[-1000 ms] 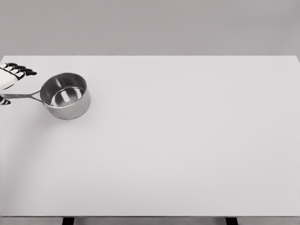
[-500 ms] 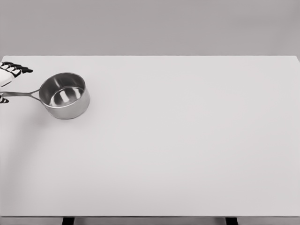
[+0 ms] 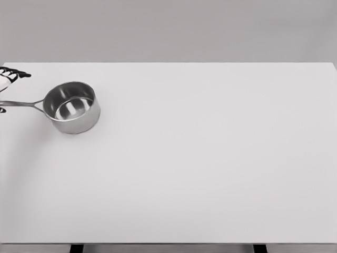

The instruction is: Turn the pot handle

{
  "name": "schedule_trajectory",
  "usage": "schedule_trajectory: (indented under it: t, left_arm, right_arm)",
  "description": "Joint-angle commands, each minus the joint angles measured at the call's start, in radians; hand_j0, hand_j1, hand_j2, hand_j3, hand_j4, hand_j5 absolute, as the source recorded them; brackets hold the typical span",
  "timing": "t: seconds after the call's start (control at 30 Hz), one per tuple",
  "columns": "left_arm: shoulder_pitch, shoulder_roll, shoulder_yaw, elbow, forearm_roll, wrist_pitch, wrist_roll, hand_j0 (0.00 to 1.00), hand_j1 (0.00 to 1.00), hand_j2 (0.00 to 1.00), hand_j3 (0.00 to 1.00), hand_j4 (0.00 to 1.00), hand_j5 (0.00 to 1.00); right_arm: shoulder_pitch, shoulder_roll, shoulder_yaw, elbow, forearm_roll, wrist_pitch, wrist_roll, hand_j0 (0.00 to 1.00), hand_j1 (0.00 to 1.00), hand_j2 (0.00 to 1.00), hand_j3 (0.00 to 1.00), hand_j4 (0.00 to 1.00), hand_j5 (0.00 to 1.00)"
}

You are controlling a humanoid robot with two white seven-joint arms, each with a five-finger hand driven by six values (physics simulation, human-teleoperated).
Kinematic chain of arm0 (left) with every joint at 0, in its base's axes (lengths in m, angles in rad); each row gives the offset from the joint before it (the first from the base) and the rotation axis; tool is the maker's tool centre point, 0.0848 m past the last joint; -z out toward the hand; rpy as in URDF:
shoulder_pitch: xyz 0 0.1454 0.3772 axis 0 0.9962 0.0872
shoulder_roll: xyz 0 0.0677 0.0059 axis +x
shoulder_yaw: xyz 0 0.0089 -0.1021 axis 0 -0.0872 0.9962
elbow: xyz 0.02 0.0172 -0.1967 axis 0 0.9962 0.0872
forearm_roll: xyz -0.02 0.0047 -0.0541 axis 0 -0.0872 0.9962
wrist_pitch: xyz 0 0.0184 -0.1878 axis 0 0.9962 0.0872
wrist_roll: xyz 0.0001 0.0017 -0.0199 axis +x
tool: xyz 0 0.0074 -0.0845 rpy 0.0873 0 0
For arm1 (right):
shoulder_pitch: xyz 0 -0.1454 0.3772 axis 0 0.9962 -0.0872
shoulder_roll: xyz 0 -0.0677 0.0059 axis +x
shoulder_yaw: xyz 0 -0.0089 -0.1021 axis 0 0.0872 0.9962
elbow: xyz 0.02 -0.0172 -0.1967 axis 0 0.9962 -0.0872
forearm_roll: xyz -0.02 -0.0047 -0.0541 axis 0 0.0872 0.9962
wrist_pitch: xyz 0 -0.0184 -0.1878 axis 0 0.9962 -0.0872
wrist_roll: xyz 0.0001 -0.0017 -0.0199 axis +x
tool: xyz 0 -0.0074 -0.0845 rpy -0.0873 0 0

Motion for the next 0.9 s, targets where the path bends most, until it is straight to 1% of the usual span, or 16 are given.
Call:
schedule_trajectory:
  t: [0.0, 0.27, 0.3, 0.4, 0.57, 0.6, 0.63, 0.67, 0.7, 0.77, 0.83, 0.87]
  left_arm:
    - [0.000, -0.001, 0.001, 0.015, 0.005, 0.001, 0.001, 1.00, 1.00, 1.00, 1.00, 1.00, 1.00]
    - [-0.005, -0.001, 0.001, 0.023, 0.005, 0.001, 0.001, 1.00, 1.00, 1.00, 1.00, 1.00, 1.00]
    - [-0.011, -0.003, 0.001, 0.035, 0.005, 0.001, 0.001, 1.00, 1.00, 1.00, 1.00, 1.00, 1.00]
    - [-0.012, -0.007, -0.001, 0.030, 0.006, 0.001, 0.001, 1.00, 1.00, 1.00, 1.00, 1.00, 1.00]
    - [0.002, -0.009, 0.001, 0.018, 0.015, 0.001, 0.005, 1.00, 1.00, 1.00, 1.00, 1.00, 1.00]
    - [0.002, -0.003, -0.001, -0.017, 0.017, 0.001, 0.007, 1.00, 1.00, 1.00, 1.00, 1.00, 1.00]
    - [0.005, -0.001, 0.002, -0.078, 0.022, 0.001, 0.008, 1.00, 1.00, 1.00, 1.00, 1.00, 1.00]
    - [0.011, -0.001, 0.004, -0.111, 0.025, 0.001, 0.010, 1.00, 1.00, 1.00, 1.00, 1.00, 1.00]
    - [0.043, 0.005, 0.010, -0.167, 0.051, 0.001, 0.010, 1.00, 1.00, 1.00, 1.00, 1.00, 1.00]
    - [0.074, 0.025, 0.013, -0.235, 0.103, 0.001, 0.011, 1.00, 1.00, 1.00, 1.00, 1.00, 1.00]
    - [0.101, 0.035, 0.015, -0.282, 0.132, 0.001, 0.011, 1.00, 1.00, 1.00, 1.00, 1.00, 1.00]
    - [0.104, 0.043, 0.015, -0.295, 0.138, 0.001, 0.011, 1.00, 1.00, 1.00, 1.00, 1.00, 1.00]
  right_arm:
    - [0.000, 0.000, 0.000, 0.000, 0.000, 0.000, 0.000, 1.00, 1.00, 1.00, 1.00, 1.00, 1.00]
    - [0.000, 0.000, 0.000, 0.000, 0.000, -0.001, 0.000, 1.00, 1.00, 1.00, 1.00, 1.00, 1.00]
    - [0.000, 0.000, 0.000, 0.000, 0.000, 0.000, 0.000, 1.00, 1.00, 1.00, 1.00, 1.00, 1.00]
    - [0.000, 0.000, 0.000, 0.000, 0.000, 0.000, 0.000, 1.00, 1.00, 1.00, 1.00, 1.00, 1.00]
    - [0.000, 0.000, 0.000, 0.000, 0.000, -0.001, 0.000, 1.00, 1.00, 1.00, 1.00, 1.00, 1.00]
    - [0.000, 0.000, 0.000, 0.000, 0.000, 0.000, 0.000, 1.00, 1.00, 1.00, 1.00, 1.00, 1.00]
    - [0.000, 0.000, 0.000, 0.000, 0.000, -0.001, 0.000, 1.00, 1.00, 1.00, 1.00, 1.00, 1.00]
    - [0.000, 0.000, 0.000, 0.000, 0.000, 0.000, 0.000, 1.00, 1.00, 1.00, 1.00, 1.00, 1.00]
    - [0.000, 0.000, 0.000, 0.000, 0.000, 0.000, 0.000, 1.00, 1.00, 1.00, 1.00, 1.00, 1.00]
    - [0.000, 0.000, 0.000, 0.000, 0.000, 0.000, 0.000, 1.00, 1.00, 1.00, 1.00, 1.00, 1.00]
    - [0.000, 0.000, 0.000, 0.000, 0.000, -0.001, 0.000, 1.00, 1.00, 1.00, 1.00, 1.00, 1.00]
    - [0.000, 0.000, 0.000, 0.000, 0.000, -0.001, 0.000, 1.00, 1.00, 1.00, 1.00, 1.00, 1.00]
